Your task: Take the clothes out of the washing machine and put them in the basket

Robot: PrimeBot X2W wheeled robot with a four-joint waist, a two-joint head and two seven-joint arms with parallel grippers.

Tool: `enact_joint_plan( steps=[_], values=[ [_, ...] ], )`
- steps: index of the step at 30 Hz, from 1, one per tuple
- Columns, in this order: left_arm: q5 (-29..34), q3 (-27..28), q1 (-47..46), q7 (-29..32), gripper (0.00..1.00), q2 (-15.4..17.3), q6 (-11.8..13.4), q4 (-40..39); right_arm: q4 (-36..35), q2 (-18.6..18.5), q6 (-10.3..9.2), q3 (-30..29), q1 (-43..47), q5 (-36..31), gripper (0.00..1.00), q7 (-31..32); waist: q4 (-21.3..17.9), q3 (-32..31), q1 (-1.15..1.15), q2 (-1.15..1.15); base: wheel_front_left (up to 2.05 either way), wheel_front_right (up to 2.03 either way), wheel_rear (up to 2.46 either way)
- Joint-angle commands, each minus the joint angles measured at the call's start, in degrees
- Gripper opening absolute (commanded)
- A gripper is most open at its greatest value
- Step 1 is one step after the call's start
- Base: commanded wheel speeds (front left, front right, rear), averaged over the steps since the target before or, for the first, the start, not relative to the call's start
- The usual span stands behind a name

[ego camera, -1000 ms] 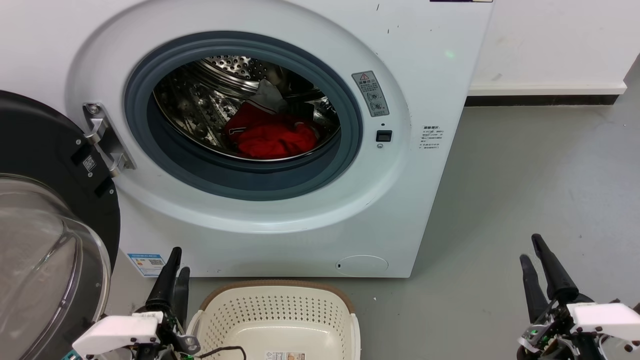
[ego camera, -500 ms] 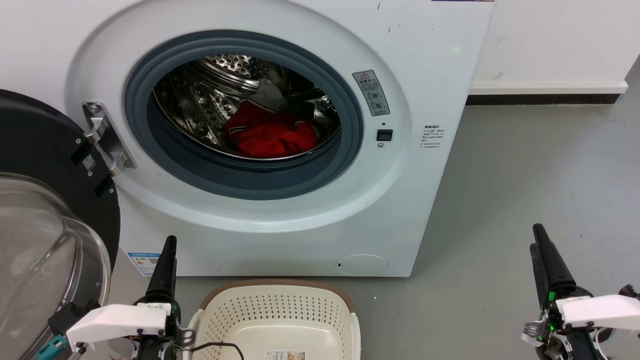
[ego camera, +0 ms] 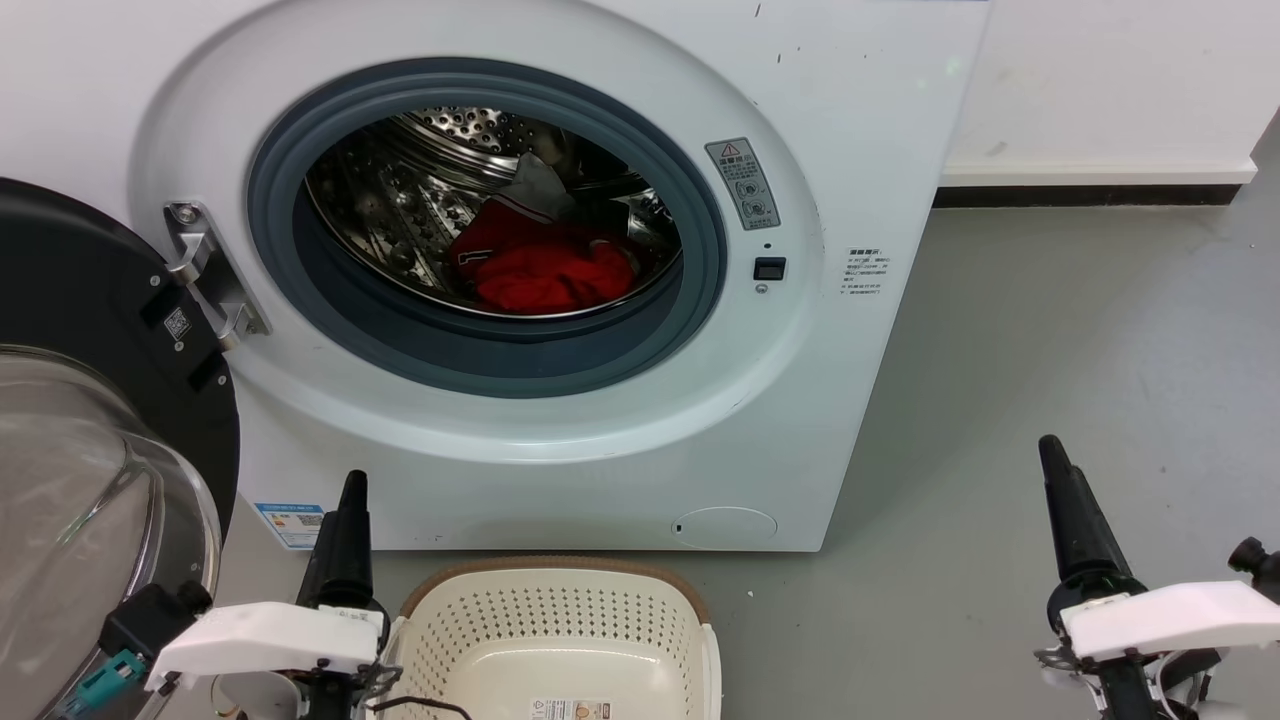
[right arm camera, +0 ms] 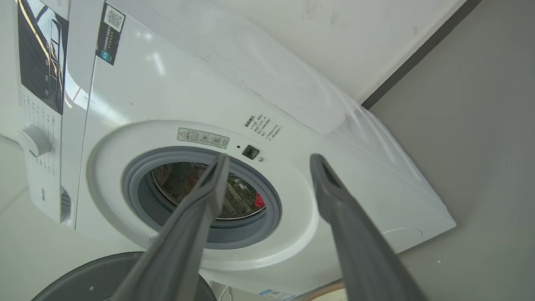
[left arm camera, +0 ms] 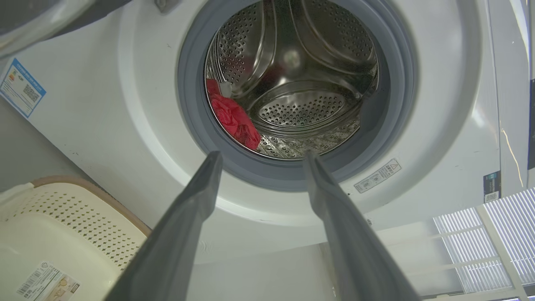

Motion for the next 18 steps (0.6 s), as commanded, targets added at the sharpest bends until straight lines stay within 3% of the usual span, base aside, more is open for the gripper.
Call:
enact_joint_plan(
  steps=[1, 18],
  values=[
    [2.1, -0.4, -0.2, -0.6, 1.00, 0.1, 0.3, -1.4, -1.5, -0.1, 0.01, 0.4, 0.0, -2.3, 1.00, -0.6, 0.0, 0.0, 0.00, 0.00, 0.00, 0.00, 0.00],
    [18.2, -2.9, 1.2, -3.9, 1.00, 0.1, 3.0, -3.7, -4.6, -0.1, 0.01, 2.4, 1.7, -20.9, 1.00, -4.0, -0.3, 0.1, 0.00, 0.00, 0.00, 0.00, 0.00]
  ],
)
